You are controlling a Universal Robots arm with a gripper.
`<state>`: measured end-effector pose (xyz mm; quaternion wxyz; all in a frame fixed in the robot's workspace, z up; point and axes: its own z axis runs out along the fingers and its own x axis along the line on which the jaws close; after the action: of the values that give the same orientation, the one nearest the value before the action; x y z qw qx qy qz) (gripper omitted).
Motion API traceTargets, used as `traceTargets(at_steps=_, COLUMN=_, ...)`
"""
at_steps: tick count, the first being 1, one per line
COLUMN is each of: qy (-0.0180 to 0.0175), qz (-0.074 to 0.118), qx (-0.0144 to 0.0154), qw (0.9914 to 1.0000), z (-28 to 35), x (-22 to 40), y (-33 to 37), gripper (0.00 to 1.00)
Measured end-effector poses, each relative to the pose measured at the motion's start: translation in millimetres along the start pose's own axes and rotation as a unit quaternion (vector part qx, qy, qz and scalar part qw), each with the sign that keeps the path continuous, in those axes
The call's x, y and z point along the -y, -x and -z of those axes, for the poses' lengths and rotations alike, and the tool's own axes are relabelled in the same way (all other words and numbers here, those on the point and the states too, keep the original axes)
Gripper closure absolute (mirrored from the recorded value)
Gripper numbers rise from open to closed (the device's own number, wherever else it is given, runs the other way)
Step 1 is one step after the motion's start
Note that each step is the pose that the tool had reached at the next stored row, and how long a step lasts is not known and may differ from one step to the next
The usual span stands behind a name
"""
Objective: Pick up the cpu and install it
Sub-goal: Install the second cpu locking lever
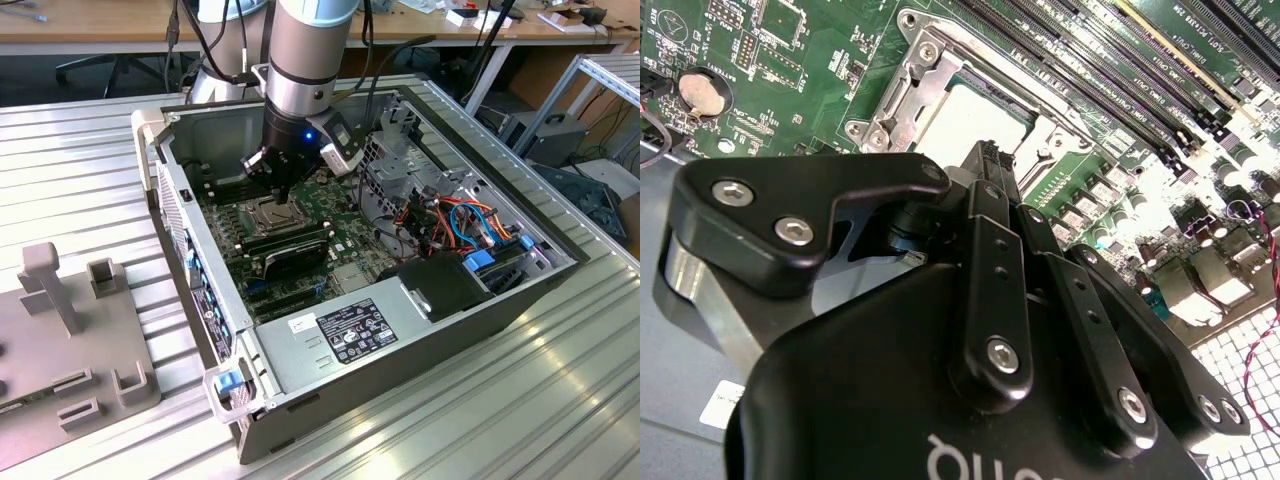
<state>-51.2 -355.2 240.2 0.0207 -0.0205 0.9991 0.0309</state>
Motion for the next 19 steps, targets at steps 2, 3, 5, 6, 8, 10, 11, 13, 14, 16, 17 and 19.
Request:
traceTargets(at_steps=2, qy=0.0, qz=0.0, qx=0.0, qw=1.0, z=0.0, x=0.0, y=0.0, gripper=0.89)
traceTargets(at_steps=3, qy=0.0, qz=0.0, qx=0.0, qw=1.0, z=0.0, x=0.3, y=0.0, gripper=0.89)
traceTargets(at_steps=5, qy=0.0, qz=0.0, qx=0.0, qw=1.0, z=0.1, x=0.6, y=0.0, gripper=0.89)
traceTargets(at_steps=6, qy=0.0, qz=0.0, qx=0.0, qw=1.0, z=0.0, x=0.7, y=0.0, gripper=0.89)
traceTargets(at_steps=8, qy=0.0, qz=0.0, qx=0.0, qw=1.0, z=0.1, x=1.1, y=0.0, gripper=0.89)
traceTargets(at_steps=10, qy=0.0, qz=0.0, qx=0.0, qw=1.0, z=0.1, x=1.5, y=-0.1, gripper=0.89)
traceTargets(at_steps=11, qy=0.0, qz=0.0, qx=0.0, qw=1.0, z=0.1, x=1.7, y=-0.1, gripper=0.89)
traceTargets(at_steps=13, qy=0.0, qz=0.0, qx=-0.0001, qw=1.0, z=0.2, x=2.7, y=-0.1, gripper=0.89)
traceTargets(at_steps=14, qy=0.0, qz=0.0, qx=0.0, qw=1.0, z=0.2, x=2.8, y=-0.1, gripper=0.89)
traceTargets(at_steps=16, qy=0.0, qz=0.0, qx=0.0, qw=1.0, z=0.3, x=3.5, y=-0.1, gripper=0.89)
traceTargets(at_steps=17, qy=0.0, qz=0.0, qx=0.0, qw=1.0, z=0.3, x=4.2, y=-0.1, gripper=0.89)
traceTargets(at_steps=19, qy=0.0, qz=0.0, qx=0.0, qw=1.0, z=0.3, x=5.2, y=-0.2, gripper=0.89)
